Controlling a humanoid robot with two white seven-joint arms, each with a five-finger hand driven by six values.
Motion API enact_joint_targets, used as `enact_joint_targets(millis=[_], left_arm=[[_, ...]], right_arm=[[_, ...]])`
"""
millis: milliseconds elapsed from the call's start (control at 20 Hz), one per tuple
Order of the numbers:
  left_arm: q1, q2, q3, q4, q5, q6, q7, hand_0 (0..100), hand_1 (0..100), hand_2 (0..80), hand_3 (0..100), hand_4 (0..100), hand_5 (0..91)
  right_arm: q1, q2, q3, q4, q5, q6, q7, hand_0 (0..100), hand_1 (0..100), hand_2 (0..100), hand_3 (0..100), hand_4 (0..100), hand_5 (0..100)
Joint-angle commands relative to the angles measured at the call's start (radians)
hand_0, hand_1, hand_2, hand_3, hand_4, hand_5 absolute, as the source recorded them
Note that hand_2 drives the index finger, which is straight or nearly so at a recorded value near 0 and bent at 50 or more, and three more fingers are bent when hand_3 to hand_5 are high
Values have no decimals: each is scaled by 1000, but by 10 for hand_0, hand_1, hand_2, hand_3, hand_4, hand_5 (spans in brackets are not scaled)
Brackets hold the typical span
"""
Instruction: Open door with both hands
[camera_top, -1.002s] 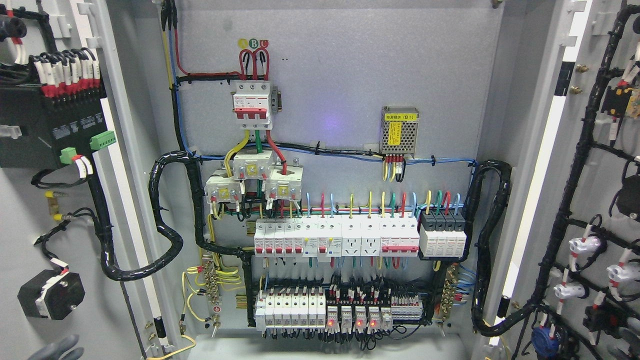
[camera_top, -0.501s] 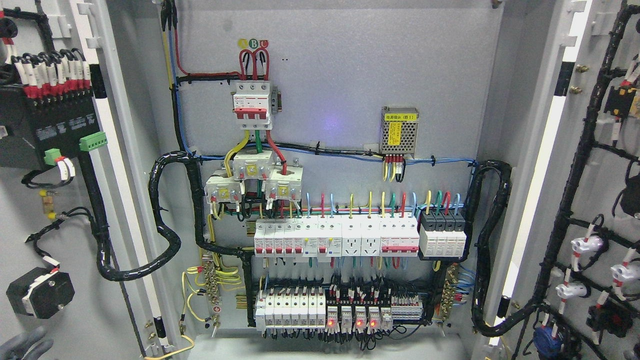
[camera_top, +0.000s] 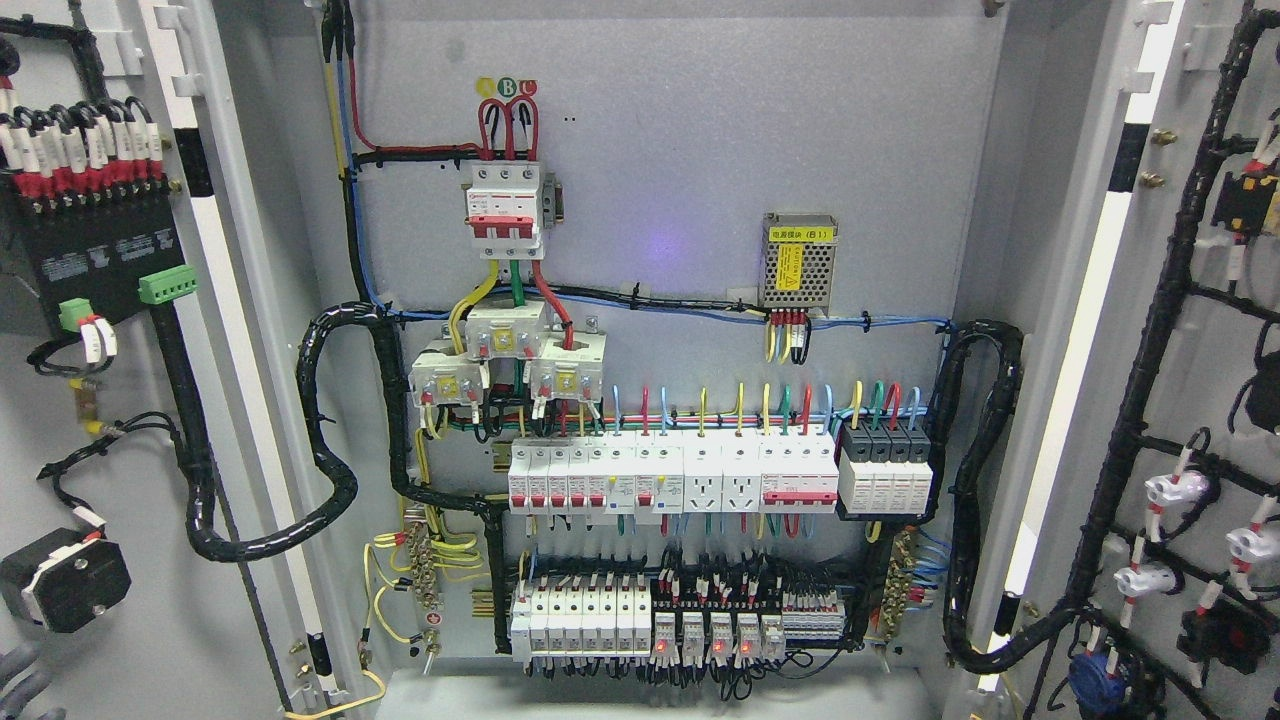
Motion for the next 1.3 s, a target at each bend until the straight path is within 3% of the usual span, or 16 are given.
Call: enact_joint_targets(millis=[0, 551, 1253], left_arm=[[-1, 23, 19, 78, 60, -98, 1, 0, 0, 0, 0, 0, 0], [0, 28, 38, 110, 133, -96, 1, 0, 0, 0, 0, 0, 0], [22, 45, 29, 50, 120, -101, -7, 0, 0, 0, 0, 0, 0]], right_arm=[[18, -1, -16, -4, -42, 1, -2, 0, 0, 0, 0, 0, 0], [20, 2, -49, 1, -44, 1, -2, 0, 0, 0, 0, 0, 0], [50, 0, -58, -24, -44, -1, 3, 0, 0, 0, 0, 0, 0]])
